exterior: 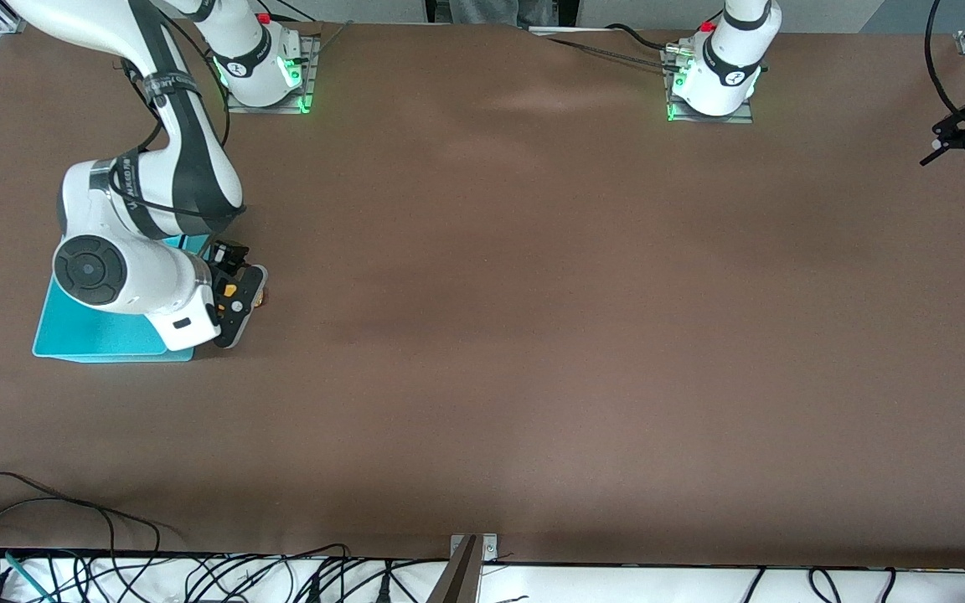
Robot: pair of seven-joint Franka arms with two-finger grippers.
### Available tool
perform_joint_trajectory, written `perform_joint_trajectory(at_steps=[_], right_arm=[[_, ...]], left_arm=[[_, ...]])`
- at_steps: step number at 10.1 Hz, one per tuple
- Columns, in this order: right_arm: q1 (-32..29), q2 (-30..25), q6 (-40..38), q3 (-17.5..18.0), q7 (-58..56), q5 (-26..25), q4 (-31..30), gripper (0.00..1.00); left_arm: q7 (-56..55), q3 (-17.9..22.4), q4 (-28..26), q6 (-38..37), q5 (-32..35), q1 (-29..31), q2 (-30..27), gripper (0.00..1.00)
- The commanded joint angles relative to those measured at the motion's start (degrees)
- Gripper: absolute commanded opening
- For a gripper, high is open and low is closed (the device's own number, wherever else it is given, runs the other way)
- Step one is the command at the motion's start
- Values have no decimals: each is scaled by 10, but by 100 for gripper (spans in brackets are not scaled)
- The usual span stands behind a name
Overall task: Wind up and store yellow beetle car
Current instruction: 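Close the right gripper around the yellow car beside the bin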
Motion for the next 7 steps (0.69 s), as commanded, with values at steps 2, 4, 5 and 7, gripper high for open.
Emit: perform_joint_trajectory(at_steps=[2,4,5,7], right_arm=[[-2,-20,127,-26,-184,1,-117,100],[-1,-31,197,-28,-220,1,-180,100],[-1,-35,204,-28,-220,0,-199,100],[-1,-49,258,-35,-237,0,-254,100]], left_arm=[[-139,-32,47,-65,8,-3,1,100],[-306,-76,60,-90,8,-6,1,100],[-395,-88,60,-93,8,-6,1,100],[-411,-85,82,-99,7,-7,2,100]])
